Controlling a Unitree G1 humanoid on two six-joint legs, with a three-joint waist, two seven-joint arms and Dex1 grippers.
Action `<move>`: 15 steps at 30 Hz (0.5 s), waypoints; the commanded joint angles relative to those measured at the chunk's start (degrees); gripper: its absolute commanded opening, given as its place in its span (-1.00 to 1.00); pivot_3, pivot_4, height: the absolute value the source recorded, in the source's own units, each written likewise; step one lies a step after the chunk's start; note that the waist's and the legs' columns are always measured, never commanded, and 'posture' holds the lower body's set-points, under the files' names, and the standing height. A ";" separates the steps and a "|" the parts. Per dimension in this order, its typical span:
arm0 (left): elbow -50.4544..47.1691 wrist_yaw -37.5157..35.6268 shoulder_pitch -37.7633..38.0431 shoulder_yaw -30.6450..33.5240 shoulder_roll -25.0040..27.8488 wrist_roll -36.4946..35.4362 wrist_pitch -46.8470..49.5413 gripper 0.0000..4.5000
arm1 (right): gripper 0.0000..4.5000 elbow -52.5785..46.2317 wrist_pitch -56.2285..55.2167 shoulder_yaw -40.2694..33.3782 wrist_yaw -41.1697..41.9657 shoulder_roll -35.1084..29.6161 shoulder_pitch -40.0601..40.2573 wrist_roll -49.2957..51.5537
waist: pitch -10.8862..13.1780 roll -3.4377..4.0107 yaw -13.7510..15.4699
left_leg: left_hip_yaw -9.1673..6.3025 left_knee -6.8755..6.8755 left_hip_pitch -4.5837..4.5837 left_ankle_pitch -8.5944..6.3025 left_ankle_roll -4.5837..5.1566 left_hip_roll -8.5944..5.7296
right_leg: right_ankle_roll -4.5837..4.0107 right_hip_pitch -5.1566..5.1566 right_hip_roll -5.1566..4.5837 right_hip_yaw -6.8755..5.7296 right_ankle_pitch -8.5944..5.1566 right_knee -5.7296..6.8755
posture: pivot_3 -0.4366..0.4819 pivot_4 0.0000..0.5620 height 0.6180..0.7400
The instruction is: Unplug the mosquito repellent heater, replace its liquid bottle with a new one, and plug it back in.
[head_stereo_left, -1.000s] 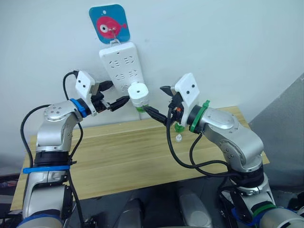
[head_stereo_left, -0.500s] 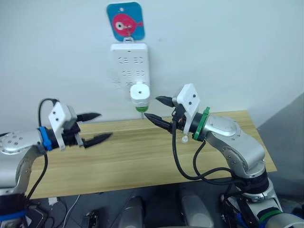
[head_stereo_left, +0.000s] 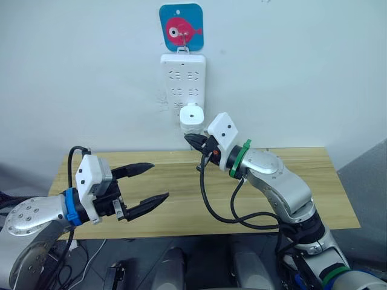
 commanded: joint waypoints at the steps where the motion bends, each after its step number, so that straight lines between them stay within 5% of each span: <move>1: -1.60 1.05 0.48 1.72 -0.03 -0.68 -0.72 1.00 | -0.99 -1.98 -0.68 -1.46 -0.55 -0.08 -0.37 -0.46 | 0.00 0.00 0.03 | 0.01 0.00 0.00 0.00 0.00 0.00 | 0.00 0.00 0.00 0.00 0.00 0.00 | 0.01 -0.33 0.91; 15: -0.26 0.81 -0.72 -0.79 0.29 0.54 -2.36 1.00 | -0.99 1.21 0.86 -3.04 -4.56 1.85 -1.83 -2.94 | 0.00 0.00 -0.02 | 0.02 -0.01 0.01 0.00 0.00 0.00 | 0.00 0.01 0.02 0.01 0.00 -0.02 | -0.01 -0.34 0.91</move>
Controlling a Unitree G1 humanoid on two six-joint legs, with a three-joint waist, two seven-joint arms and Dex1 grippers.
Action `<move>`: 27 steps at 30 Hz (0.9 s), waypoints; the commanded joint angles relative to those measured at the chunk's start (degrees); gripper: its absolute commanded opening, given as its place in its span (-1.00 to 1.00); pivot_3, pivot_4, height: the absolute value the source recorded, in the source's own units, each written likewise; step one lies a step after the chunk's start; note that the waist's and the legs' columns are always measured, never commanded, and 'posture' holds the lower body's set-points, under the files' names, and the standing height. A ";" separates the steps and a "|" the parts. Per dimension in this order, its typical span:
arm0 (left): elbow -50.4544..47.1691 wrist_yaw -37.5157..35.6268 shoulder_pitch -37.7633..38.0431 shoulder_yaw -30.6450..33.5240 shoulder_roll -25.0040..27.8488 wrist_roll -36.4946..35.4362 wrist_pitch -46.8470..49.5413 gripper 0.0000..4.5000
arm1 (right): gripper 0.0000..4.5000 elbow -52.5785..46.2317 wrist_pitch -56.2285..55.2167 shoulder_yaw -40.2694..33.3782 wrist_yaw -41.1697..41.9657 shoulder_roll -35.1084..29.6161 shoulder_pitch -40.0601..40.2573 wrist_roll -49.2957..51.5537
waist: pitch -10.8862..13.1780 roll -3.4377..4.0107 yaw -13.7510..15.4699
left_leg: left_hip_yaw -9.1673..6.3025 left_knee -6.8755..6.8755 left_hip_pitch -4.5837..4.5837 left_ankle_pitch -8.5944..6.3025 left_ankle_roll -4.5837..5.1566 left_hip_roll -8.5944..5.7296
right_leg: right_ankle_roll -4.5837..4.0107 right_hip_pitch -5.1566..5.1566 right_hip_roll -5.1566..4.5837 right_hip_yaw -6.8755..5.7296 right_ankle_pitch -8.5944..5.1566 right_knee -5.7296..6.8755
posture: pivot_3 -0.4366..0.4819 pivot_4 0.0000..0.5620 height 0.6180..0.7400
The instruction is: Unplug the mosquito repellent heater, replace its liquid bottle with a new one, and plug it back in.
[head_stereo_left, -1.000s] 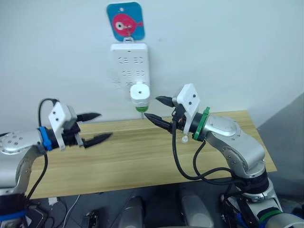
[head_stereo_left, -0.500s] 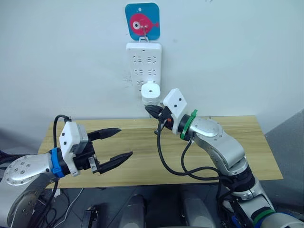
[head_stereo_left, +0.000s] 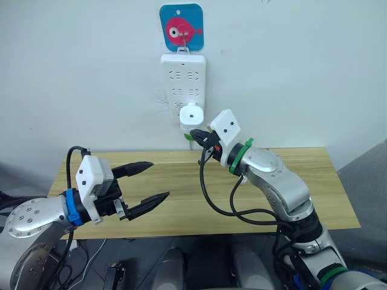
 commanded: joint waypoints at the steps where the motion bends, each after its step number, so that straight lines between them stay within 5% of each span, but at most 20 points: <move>1: -0.43 -0.22 -0.27 0.16 0.32 -0.13 -0.89 1.00 | -0.99 -0.73 0.25 -1.66 -1.60 0.28 -1.65 -1.23 | 0.00 0.00 -0.01 | 0.00 0.00 0.00 0.00 0.00 0.00 | 0.00 0.00 0.00 0.00 0.00 0.00 | -0.01 -0.34 0.91; 12: 0.04 -0.08 -0.90 -0.92 -0.03 0.27 -1.04 1.00 | -0.99 0.48 -0.02 -4.93 -7.47 3.33 -2.12 -2.32 | 0.00 0.00 0.01 | -0.02 0.01 0.01 0.06 -0.09 0.00 | -0.09 0.00 0.01 0.00 0.05 0.00 | -0.03 -0.34 0.91; 18: 0.73 0.12 -1.42 -1.76 -0.27 0.79 -1.55 1.00 | -0.99 -5.02 5.25 -4.74 1.17 1.40 -0.79 6.47 | 0.00 -0.01 0.28 | -0.03 0.03 0.03 0.09 -0.14 0.00 | -0.15 0.05 0.04 -0.02 0.09 -0.01 | -0.04 -0.35 0.91; 27: 4.06 -0.81 -1.54 -2.93 -0.43 3.97 -4.07 1.00 | -0.99 -11.79 6.64 -2.73 12.09 -9.98 -0.03 10.52 | -0.01 -0.01 -0.10 | 0.02 -0.34 0.03 0.08 -0.13 0.04 | -0.15 -0.05 0.02 -0.03 0.09 -0.15 | -0.07 -0.39 0.91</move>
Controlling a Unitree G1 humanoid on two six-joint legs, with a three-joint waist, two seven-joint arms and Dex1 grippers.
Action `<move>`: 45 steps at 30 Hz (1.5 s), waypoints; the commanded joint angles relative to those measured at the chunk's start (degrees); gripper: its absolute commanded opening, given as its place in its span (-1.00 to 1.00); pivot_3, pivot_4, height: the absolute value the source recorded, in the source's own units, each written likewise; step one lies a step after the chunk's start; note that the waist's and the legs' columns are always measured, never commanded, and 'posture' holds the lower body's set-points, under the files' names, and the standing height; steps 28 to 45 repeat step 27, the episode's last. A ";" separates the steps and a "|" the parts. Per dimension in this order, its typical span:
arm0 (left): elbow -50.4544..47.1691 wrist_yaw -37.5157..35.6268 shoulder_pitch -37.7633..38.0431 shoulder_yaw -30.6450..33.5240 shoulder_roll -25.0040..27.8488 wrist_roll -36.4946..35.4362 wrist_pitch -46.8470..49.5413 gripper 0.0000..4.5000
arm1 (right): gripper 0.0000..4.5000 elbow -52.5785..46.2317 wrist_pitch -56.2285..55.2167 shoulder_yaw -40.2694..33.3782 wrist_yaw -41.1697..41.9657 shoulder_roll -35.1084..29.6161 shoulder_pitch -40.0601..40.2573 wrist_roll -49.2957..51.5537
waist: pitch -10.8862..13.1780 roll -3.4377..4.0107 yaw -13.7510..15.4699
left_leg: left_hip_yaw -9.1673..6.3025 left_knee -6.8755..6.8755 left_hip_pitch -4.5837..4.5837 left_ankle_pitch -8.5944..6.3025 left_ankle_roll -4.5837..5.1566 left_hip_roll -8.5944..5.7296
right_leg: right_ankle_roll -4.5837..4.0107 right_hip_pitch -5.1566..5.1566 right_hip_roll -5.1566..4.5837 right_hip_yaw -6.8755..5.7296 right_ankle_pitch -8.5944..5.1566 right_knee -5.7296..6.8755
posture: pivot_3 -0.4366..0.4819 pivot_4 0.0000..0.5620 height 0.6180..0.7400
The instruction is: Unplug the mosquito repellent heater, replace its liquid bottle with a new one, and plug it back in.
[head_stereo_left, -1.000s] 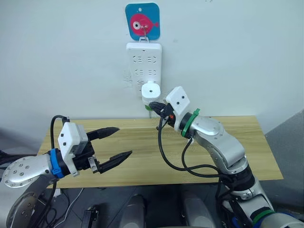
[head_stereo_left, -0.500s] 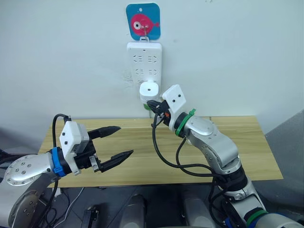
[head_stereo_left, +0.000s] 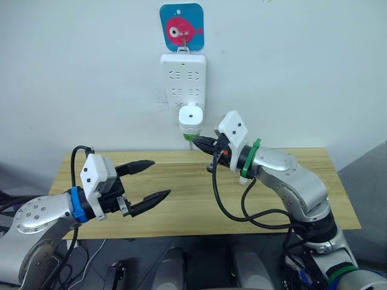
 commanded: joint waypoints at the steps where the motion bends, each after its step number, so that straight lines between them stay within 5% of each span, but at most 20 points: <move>1: 2.24 -1.30 0.34 0.40 0.91 2.59 -2.59 1.00 | -0.99 -5.53 -0.60 -0.95 4.90 -4.58 0.50 2.35 | 0.00 0.00 0.01 | 0.00 -0.03 0.00 0.00 0.00 0.00 | 0.00 0.00 0.00 0.00 0.00 -0.01 | -0.07 -0.40 0.91; 5: 10.86 -9.93 1.62 0.72 5.84 8.38 -9.32 1.00 | -0.74 -6.78 -4.28 -5.67 14.67 -18.30 4.78 3.29 | -0.05 -0.06 0.24 | 0.01 -0.03 0.00 0.00 0.00 -0.02 | 0.00 0.01 0.00 -0.02 0.00 -0.03 | -0.09 -0.45 0.91; 9: 19.02 -14.09 -0.49 -0.72 8.61 13.19 -16.26 1.00 | -0.12 -2.89 -11.68 -9.48 24.46 -31.26 9.85 2.04 | -0.13 -0.06 0.43 | 0.08 -0.04 0.00 0.00 0.00 -0.02 | 0.00 0.07 -0.01 -0.03 0.00 -0.21 | -0.11 -0.52 0.91; 16: 23.12 -14.28 -3.19 -3.01 11.90 18.80 -16.75 1.00 | 0.96 7.00 -25.14 -12.95 34.51 -43.91 12.96 -2.58 | -1.02 -0.27 -0.12 | 0.18 -0.13 0.03 0.00 0.00 0.02 | 0.01 0.10 -0.02 0.02 0.01 -0.34 | -0.08 -0.66 0.91; 21: 24.53 -11.54 -4.12 -3.72 13.02 23.07 -16.04 1.00 | 0.98 11.07 -30.49 -15.51 37.16 -46.57 14.91 -3.06 | -2.15 -0.31 -0.05 | 0.15 -0.34 0.08 0.00 -0.01 0.03 | 0.01 0.10 -0.02 -0.02 0.01 -0.43 | -0.07 -0.70 0.91; 45: 24.41 -13.25 -3.42 -2.49 13.06 21.09 -13.59 1.00 | 0.98 13.52 -33.03 -16.41 36.97 -46.24 15.76 -4.39 | -2.63 -0.31 0.02 | 0.20 -0.31 0.11 0.01 -0.02 0.03 | 0.01 0.11 -0.03 0.02 0.01 -0.40 | -0.05 -0.67 0.91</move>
